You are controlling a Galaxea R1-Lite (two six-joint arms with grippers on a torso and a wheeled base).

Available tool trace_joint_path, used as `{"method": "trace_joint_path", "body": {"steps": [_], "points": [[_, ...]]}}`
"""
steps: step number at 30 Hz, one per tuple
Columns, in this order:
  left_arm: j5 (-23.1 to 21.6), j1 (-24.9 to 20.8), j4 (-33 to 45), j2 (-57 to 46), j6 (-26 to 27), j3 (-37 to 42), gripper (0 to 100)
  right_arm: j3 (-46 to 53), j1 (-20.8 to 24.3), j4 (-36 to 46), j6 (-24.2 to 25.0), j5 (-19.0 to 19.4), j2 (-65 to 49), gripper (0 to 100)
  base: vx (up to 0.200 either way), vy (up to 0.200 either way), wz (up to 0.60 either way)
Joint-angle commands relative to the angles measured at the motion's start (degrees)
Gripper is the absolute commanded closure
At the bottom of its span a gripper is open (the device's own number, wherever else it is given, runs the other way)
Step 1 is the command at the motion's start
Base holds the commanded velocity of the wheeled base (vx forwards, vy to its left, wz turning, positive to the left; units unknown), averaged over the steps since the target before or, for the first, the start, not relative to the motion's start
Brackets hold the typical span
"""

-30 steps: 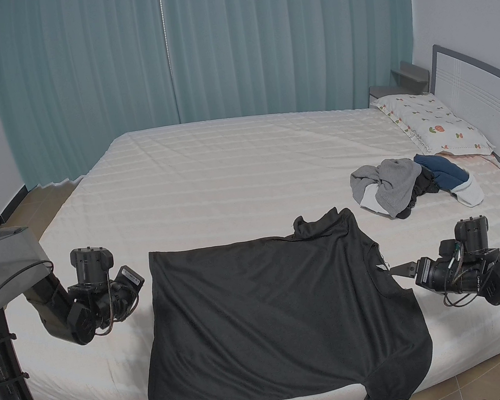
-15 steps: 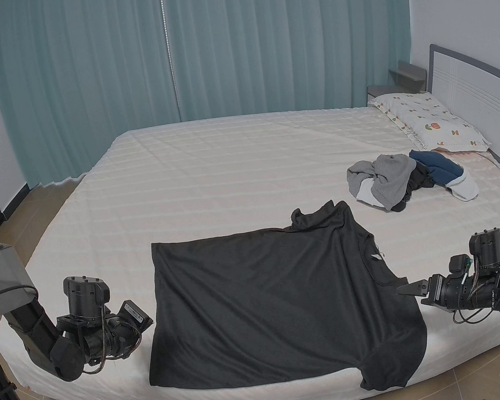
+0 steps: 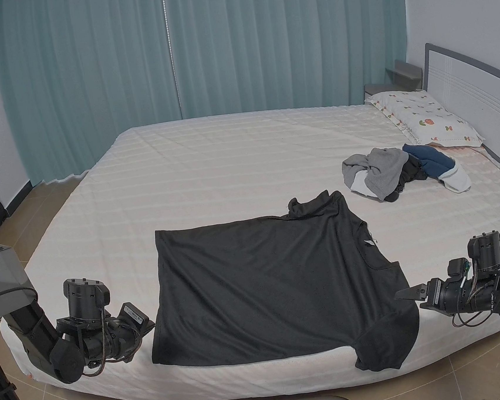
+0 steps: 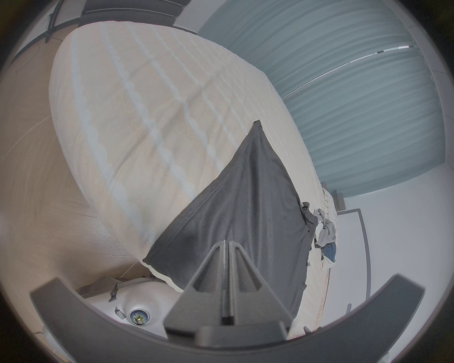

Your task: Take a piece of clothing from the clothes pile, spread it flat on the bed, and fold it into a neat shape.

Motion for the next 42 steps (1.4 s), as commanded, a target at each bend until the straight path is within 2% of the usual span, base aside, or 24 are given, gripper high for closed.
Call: {"method": "trace_joint_path", "body": {"steps": [1,10,23,24,28,34,42], "points": [[-0.1,-0.4,0.0,0.1,-0.3,-0.2,100,0.3,0.8,-0.1,0.0,-0.1,1.0,0,0.0,-0.2,0.0],[0.0,-0.7,0.0,0.3,-0.1,0.2,100,0.6,2.1,-0.1,0.0,-0.1,1.5,0,0.0,-0.2,0.0],[0.1,-0.6,0.0,0.2,0.4,1.6,100,1.2,2.5,-2.3,0.0,-0.2,3.9,0,0.0,0.0,0.0],[0.1,-0.6,0.0,0.1,0.4,1.9,0,1.3,2.6,-2.7,0.0,-0.2,4.3,0,0.0,0.0,0.0],[0.6,-0.4,0.0,-0.3,1.1,2.8,0,2.4,3.8,-5.9,0.1,-0.7,6.5,0,0.0,0.0,0.0],[-0.2,3.0,-0.2,-1.5,15.4,8.9,0,4.6,4.1,-13.2,0.4,-0.7,10.4,0,0.0,0.0,0.0],[0.6,3.6,-1.3,1.6,19.0,10.8,0,6.0,4.1,-17.9,0.6,-0.8,12.8,0,0.0,0.0,0.0]]}}
